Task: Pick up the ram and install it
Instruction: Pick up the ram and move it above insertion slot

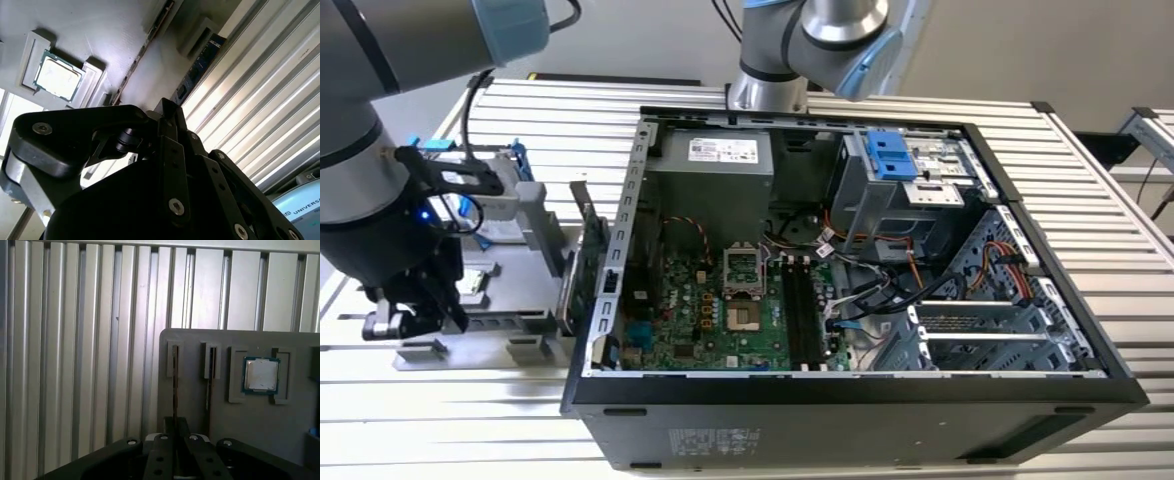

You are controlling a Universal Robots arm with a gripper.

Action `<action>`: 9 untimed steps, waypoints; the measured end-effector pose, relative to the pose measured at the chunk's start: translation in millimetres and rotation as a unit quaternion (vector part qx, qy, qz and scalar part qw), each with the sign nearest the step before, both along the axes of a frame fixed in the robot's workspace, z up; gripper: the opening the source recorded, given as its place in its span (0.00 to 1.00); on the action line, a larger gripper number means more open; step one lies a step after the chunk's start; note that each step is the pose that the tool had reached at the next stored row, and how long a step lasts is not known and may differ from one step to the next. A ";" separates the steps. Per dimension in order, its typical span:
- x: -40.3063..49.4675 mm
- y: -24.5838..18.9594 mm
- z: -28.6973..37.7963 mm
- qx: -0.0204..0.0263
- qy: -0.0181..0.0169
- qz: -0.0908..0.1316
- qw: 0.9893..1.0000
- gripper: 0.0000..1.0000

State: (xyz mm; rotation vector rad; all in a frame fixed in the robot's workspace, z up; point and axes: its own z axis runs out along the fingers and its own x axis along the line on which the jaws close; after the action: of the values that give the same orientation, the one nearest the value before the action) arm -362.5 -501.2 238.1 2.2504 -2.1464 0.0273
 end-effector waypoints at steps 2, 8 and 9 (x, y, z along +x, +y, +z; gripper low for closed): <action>0.0 0.0 2.8 0.000 0.000 0.000 1.000 0.00; -0.2 0.0 10.8 0.000 0.000 0.000 1.000 0.00; -0.2 0.0 12.3 0.000 0.000 0.000 1.000 0.00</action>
State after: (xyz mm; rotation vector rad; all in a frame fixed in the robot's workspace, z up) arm -362.7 -501.2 250.3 2.2503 -2.1463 0.0273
